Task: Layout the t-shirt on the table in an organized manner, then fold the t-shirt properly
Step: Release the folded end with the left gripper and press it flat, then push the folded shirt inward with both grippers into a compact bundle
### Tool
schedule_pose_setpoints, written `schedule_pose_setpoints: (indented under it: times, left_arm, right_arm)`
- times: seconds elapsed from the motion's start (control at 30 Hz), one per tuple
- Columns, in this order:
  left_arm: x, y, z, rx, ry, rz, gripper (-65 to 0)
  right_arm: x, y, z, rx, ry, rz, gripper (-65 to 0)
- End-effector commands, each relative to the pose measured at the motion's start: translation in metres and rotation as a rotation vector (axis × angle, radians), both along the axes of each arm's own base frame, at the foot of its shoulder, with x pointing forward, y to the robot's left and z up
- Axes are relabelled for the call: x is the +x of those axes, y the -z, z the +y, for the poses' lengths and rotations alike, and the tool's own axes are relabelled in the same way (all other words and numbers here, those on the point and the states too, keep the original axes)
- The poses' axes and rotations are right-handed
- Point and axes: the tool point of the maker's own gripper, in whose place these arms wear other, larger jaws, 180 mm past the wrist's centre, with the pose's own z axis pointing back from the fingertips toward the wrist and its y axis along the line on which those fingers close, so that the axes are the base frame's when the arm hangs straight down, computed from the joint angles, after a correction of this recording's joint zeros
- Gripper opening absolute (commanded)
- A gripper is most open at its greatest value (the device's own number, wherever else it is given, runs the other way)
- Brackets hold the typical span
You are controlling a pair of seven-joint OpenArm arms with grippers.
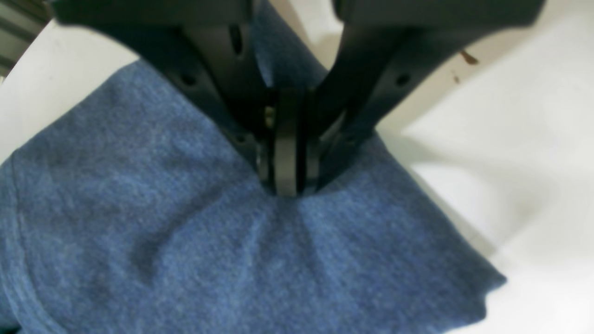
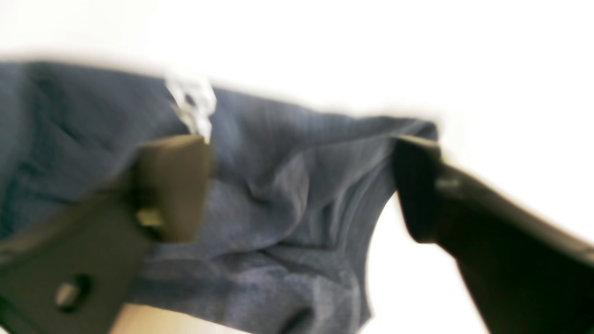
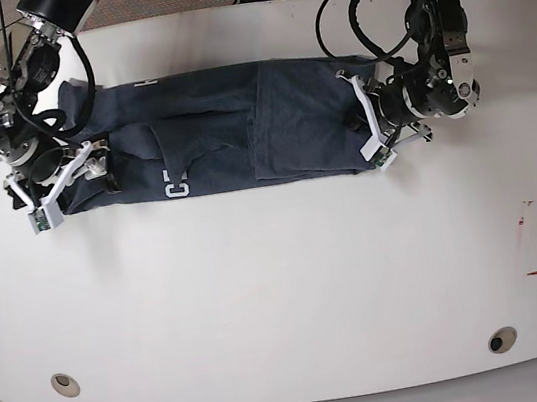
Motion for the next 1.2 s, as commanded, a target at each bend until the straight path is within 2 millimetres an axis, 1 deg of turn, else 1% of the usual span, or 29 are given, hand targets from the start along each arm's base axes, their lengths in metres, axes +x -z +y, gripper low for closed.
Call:
schedule_pose_setpoints:
  times: [0.0, 0.07, 0.13, 0.23, 0.27, 0.33, 0.43, 0.67, 0.8, 0.87, 1.03, 1.17]
  left_arm:
    - [-0.006, 0.013, 0.028, 0.117, -0.011, 0.045, -65.0]
    - [-0.006, 0.016, 0.03, 0.111, -0.016, 0.044, -65.0]
    - [-0.006, 0.019, 0.034, 0.106, -0.022, 0.047, -65.0]
    - [-0.009, 0.026, 0.033, 0.097, -0.028, 0.068, -65.0]
    - [-0.009, 0.027, 0.034, 0.097, -0.029, 0.073, -65.0]
    - [-0.005, 0.025, 0.034, 0.097, -0.03, 0.065, -65.0]
    - [-0.004, 0.026, 0.034, 0.097, -0.03, 0.066, -65.0]
    - [-0.005, 0.025, 0.034, 0.097, -0.029, 0.065, -65.0]
    - [-0.005, 0.025, 0.034, 0.097, -0.029, 0.065, -65.0]
    - [-0.005, 0.025, 0.034, 0.096, -0.03, 0.065, -65.0]
    - [-0.004, 0.025, 0.034, 0.096, -0.03, 0.063, -65.0]
    - [-0.005, 0.025, 0.033, 0.097, -0.026, 0.065, -65.0]
  right_arm:
    - [-0.002, -0.011, -0.014, -0.001, 0.034, -0.016, 0.0]
    - [-0.005, -0.01, -0.022, 0.033, 0.069, -0.015, 0.0]
    - [-0.01, 0.0, -0.029, 0.092, 0.107, 0.001, 0.0]
    - [-0.012, 0.013, -0.034, 0.163, 0.134, 0.024, 0.0]
    - [-0.014, 0.022, -0.035, 0.197, 0.145, 0.041, -1.3]
    - [-0.017, 0.032, -0.039, 0.232, 0.156, 0.066, -4.0]
    - [-0.02, 0.041, -0.044, 0.262, 0.161, 0.09, -6.3]
    - [-0.028, 0.065, -0.04, 0.337, 0.183, 0.149, -6.7]
    - [-0.03, 0.069, -0.04, 0.348, 0.19, 0.143, -6.7]
    - [-0.031, 0.072, -0.035, 0.351, 0.181, 0.149, -6.7]
    - [-0.028, 0.078, -0.012, 0.38, 0.137, 0.165, -6.7]
    - [-0.028, 0.083, 0.001, 0.405, 0.128, 0.171, -6.8]
